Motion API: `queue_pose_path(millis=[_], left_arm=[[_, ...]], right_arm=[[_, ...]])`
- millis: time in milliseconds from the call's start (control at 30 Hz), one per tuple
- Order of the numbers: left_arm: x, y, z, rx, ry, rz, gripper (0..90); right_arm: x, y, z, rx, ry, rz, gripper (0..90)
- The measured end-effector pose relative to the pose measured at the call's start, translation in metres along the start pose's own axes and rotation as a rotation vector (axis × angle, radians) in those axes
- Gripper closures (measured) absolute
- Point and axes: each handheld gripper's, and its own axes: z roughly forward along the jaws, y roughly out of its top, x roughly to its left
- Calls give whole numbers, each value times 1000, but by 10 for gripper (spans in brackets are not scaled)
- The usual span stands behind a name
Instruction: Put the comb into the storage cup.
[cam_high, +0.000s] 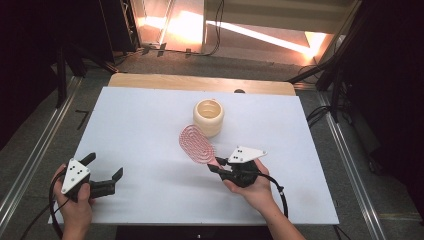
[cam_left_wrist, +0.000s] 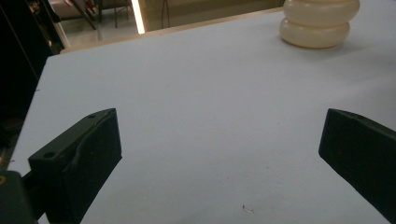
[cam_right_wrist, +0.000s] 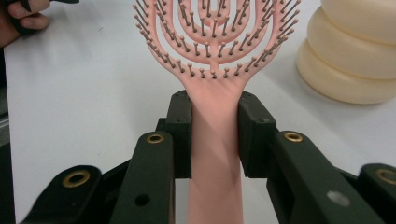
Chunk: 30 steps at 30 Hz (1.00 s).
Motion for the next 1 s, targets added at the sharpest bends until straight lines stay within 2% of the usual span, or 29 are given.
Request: queue_pose_path(millis=[67, 167, 233, 333, 400, 700, 833, 1000], left_arm=[[-4, 1, 1, 8, 15, 36, 0], [-7, 2, 2, 17, 28, 62, 0], [-8, 2, 1, 9, 56, 58, 0], [-8, 5, 0, 4, 61, 52, 0], [-10, 8, 1, -4, 44, 41, 0], [-36, 28, 5, -27, -50, 44, 0], [-45, 36, 6, -23, -69, 57, 0], [-51, 47, 7, -37, -103, 37, 0]], right_arm=[[0, 0, -1, -6, -2, 2, 681], [0, 0, -4, -32, -12, -4, 681], [-1, 0, -5, -47, -17, 1, 681], [-2, -1, -7, -64, -18, 3, 681], [-2, -1, -8, -69, -16, 6, 681], [-3, -3, -12, -107, -29, -3, 681], [-4, -4, -14, -121, -18, 6, 681], [-3, -5, -15, -137, -19, -1, 681]])
